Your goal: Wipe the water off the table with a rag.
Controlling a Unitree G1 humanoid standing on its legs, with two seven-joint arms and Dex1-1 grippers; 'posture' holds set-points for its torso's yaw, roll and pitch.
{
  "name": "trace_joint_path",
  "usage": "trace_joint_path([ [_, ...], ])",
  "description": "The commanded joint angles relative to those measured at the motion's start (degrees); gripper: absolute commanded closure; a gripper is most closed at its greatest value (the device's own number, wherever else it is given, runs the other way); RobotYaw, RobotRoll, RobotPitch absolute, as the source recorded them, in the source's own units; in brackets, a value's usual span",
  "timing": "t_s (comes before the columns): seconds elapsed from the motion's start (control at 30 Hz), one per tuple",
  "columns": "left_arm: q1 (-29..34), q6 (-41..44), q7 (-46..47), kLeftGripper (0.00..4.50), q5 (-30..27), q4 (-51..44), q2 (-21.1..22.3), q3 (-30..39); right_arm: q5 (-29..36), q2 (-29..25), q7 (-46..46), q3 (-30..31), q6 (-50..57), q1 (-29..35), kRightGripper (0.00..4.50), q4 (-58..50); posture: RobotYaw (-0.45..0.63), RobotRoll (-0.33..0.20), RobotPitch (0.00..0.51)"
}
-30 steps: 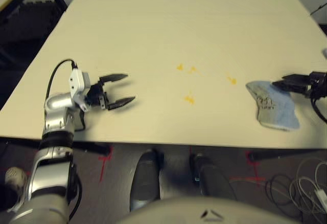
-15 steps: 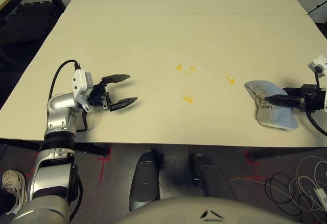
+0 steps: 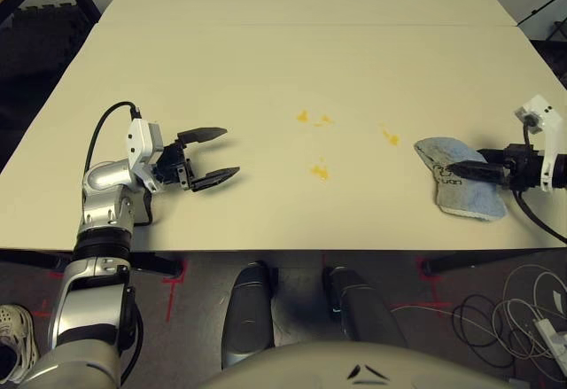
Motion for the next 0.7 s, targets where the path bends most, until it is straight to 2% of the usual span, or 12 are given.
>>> trace_joint_path([
  [0.03,0.72,0.11,0.10,0.00,0.33,-0.91,-0.43,-0.76,0.60,0.52,0.14,0.93,1.42,1.10,2.79,0.77,0.16,0.000,0.200],
  [0.13,0.59,-0.05,0.15,0.00,0.41,-0.66,-0.65,-0.83,2.02,0.02,-0.15,-0.93,1.54,0.07,3.88,1.47,0.15,0.000,0.199],
  [0.17,0.50,-0.14,0.16,0.00,0.46,-0.48,-0.74,-0.87,2.85,-0.05,-0.56,-2.10,1.59,-0.71,4.15,2.08,0.15,0.000,0.199],
  [0.2,0.44,-0.22,0.16,0.00,0.49,-0.36,-0.81,-0.89,3.55,-0.09,-1.02,-3.09,1.65,-1.44,4.22,2.64,0.15,0.000,0.198],
  [0.43,-0.16,-0.57,0.13,0.00,0.62,0.56,-1.04,-1.08,7.26,1.21,-7.10,-9.16,0.25,-10.11,4.25,8.58,0.15,0.000,0.196],
  [0.7,-0.07,-0.72,-0.01,0.00,0.70,0.76,-0.83,-1.12,3.80,8.32,-15.66,-6.55,-3.55,-17.58,4.25,16.40,0.15,0.000,0.200],
])
